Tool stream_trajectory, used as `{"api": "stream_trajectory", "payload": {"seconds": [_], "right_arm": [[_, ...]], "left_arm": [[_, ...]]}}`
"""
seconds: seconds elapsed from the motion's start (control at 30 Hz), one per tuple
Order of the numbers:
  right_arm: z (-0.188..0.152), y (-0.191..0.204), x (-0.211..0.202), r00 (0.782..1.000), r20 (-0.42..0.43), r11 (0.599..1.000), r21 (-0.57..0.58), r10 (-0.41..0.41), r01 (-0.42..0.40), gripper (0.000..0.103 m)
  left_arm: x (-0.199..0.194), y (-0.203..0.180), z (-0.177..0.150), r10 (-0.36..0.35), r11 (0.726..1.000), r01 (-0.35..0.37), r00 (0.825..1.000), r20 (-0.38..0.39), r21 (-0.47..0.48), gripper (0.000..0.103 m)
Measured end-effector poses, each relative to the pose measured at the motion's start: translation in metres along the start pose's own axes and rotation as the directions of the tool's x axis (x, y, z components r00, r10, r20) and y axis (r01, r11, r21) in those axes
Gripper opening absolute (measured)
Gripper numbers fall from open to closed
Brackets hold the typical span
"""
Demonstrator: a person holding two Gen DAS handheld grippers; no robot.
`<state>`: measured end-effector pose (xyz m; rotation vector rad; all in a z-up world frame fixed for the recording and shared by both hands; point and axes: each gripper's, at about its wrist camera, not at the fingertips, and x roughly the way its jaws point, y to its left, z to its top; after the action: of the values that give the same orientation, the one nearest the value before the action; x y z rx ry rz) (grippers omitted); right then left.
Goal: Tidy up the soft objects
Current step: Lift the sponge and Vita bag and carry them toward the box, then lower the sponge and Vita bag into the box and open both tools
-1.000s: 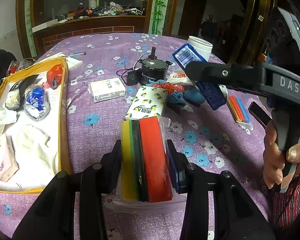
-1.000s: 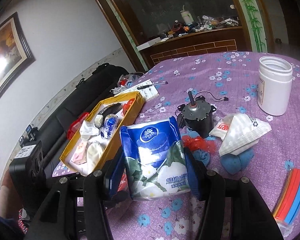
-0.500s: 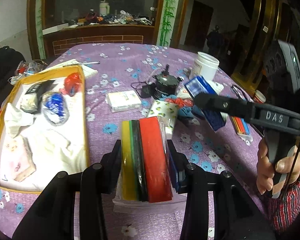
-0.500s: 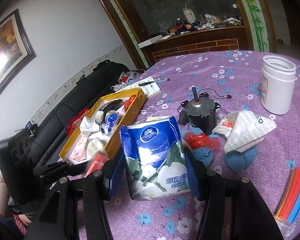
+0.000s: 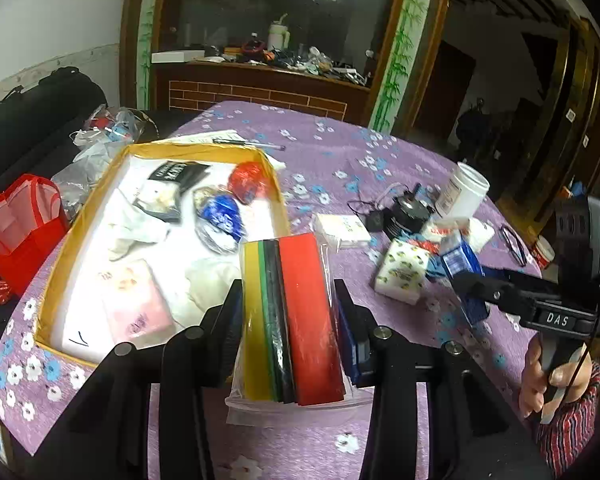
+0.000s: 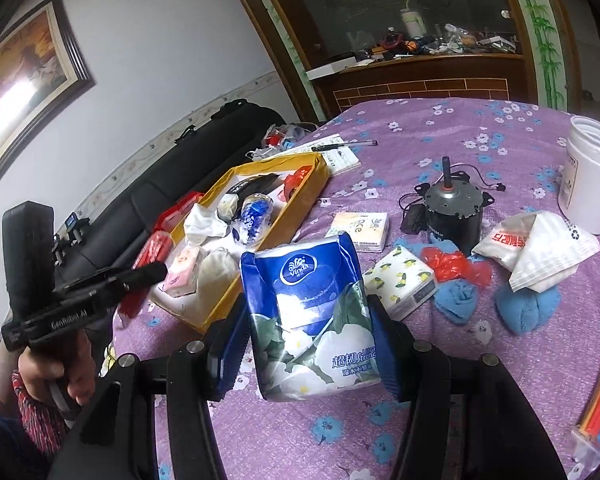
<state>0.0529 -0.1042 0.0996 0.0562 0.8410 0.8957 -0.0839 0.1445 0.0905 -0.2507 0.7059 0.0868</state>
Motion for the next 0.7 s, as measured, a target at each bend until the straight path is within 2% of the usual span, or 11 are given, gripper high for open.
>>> {"api": "stream_trajectory", "payload": {"seconds": [0.3,0.7], "right_arm": [[0.002,0.014,0.005,1.000,-0.010,1.000,0.012,-0.025,0.025,0.057],[0.026,0.080,0.042,0.998,-0.059,1.000,-0.002,0.029,-0.029,0.057]], "left_arm": [[0.006,0.039,0.002,-0.003,0.998,0.004,1.000,0.016,-0.065,0.039],[0.016,0.092,0.000,0.015,0.986,-0.012,1.000,0.013,-0.166,0.039]]}}
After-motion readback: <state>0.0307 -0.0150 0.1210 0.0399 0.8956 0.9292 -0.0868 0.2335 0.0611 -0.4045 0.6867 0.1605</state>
